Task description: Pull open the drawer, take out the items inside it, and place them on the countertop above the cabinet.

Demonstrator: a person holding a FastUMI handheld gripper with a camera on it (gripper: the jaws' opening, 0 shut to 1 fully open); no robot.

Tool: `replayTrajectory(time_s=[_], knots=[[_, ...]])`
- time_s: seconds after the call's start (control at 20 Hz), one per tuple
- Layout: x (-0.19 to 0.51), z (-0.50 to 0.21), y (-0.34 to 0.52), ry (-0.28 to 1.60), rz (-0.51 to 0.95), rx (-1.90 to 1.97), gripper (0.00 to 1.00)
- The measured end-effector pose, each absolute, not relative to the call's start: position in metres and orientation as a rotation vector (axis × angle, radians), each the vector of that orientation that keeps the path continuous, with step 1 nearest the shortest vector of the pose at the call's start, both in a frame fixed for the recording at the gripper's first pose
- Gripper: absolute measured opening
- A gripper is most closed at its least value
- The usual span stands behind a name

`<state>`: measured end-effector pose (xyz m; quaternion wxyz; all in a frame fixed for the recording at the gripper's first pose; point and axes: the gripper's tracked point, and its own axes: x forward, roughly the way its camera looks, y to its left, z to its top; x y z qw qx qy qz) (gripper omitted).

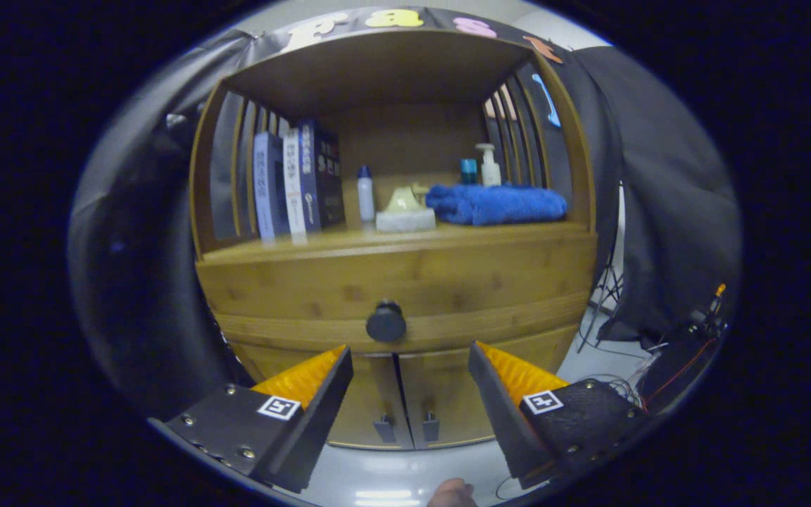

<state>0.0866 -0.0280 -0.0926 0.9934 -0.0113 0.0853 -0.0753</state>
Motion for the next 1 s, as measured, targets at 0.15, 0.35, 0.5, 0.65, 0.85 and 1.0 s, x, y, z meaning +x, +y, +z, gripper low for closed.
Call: replayTrajectory(time_s=[0.15,0.35,0.5,0.65,0.85,1.0], knots=[[0.066,-0.027,-0.026,0.091,-0.161,-0.051,0.99],[0.041,0.056,-0.005,0.009,-0.159,-0.066,0.99],[0.026,0.101,0.023,0.007,-0.113,-0.07,0.99],[0.007,0.146,0.042,-0.049,-0.078,-0.04,0.99],[-0.027,0.175,0.043,-0.074,-0.043,-0.029,0.99],[-0.048,0.156,0.024,-0.027,-0.039,-0.073,0.99]])
